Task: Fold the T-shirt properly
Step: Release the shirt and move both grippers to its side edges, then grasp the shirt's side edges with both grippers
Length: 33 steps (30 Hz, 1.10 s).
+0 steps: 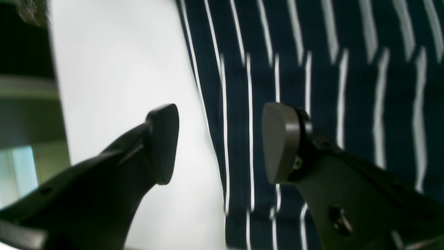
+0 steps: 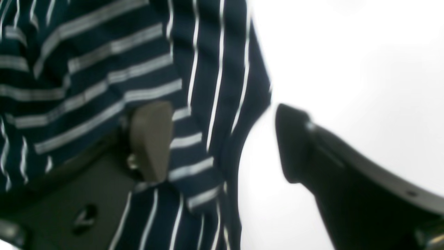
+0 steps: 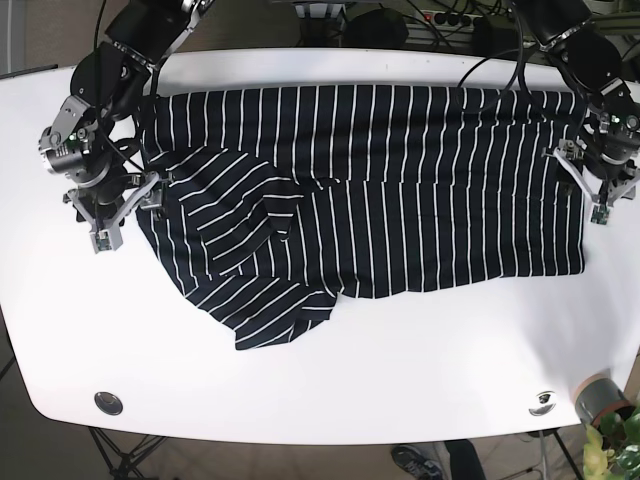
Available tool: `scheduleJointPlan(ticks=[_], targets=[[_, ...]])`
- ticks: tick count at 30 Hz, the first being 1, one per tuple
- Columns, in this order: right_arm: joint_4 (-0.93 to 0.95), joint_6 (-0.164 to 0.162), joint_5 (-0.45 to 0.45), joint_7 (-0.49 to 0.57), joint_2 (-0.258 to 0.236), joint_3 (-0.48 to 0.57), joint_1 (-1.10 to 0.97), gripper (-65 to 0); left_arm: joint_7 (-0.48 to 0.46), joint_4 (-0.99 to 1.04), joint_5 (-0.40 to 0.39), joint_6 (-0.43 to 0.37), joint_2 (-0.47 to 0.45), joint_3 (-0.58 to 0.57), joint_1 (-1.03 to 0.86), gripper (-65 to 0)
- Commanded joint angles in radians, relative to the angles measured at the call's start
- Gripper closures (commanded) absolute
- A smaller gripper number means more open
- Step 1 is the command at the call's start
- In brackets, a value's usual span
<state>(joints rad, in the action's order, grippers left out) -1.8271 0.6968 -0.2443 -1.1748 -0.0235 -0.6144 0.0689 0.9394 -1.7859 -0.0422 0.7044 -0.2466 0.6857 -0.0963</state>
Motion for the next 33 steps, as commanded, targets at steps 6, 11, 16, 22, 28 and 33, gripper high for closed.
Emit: scheduleJointPlan(ticks=[6, 11, 16, 22, 28, 33], targets=[[0.163, -0.048, -0.017, 0.029, -0.060, 0.077, 0.185, -47.4, -0.015, -0.015, -0.002, -0.006, -0.010, -0.070, 0.135, -35.8], [0.297, -0.116, -0.016, 0.092, -0.063, 0.173, 0.291, -47.6, -0.018, -0.004, -0.002, -0.006, -0.012, -0.131, 0.208, -35.8], [0.468, -0.173, -0.016, 0.220, -0.069, 0.264, 0.386, -47.6, -0.018, 0.051, -0.002, -0.006, -0.017, -0.179, 0.281, -35.8], [0.740, -0.210, -0.016, 0.408, -0.122, 0.377, 0.497, -47.6, -0.018, 0.062, -0.002, -0.012, -0.017, -0.179, 0.303, -35.8], [1.027, -0.262, -0.016, 0.645, -0.192, 0.492, 0.584, -47.6, -0.018, 0.067, -0.002, -0.010, -0.041, -0.174, 0.298, -35.8], [1.185, -0.262, -0.016, 0.774, -0.244, 0.554, 0.612, -47.6, -0.018, 0.060, -0.003, -0.010, -0.046, -0.174, 0.258, -35.8]])
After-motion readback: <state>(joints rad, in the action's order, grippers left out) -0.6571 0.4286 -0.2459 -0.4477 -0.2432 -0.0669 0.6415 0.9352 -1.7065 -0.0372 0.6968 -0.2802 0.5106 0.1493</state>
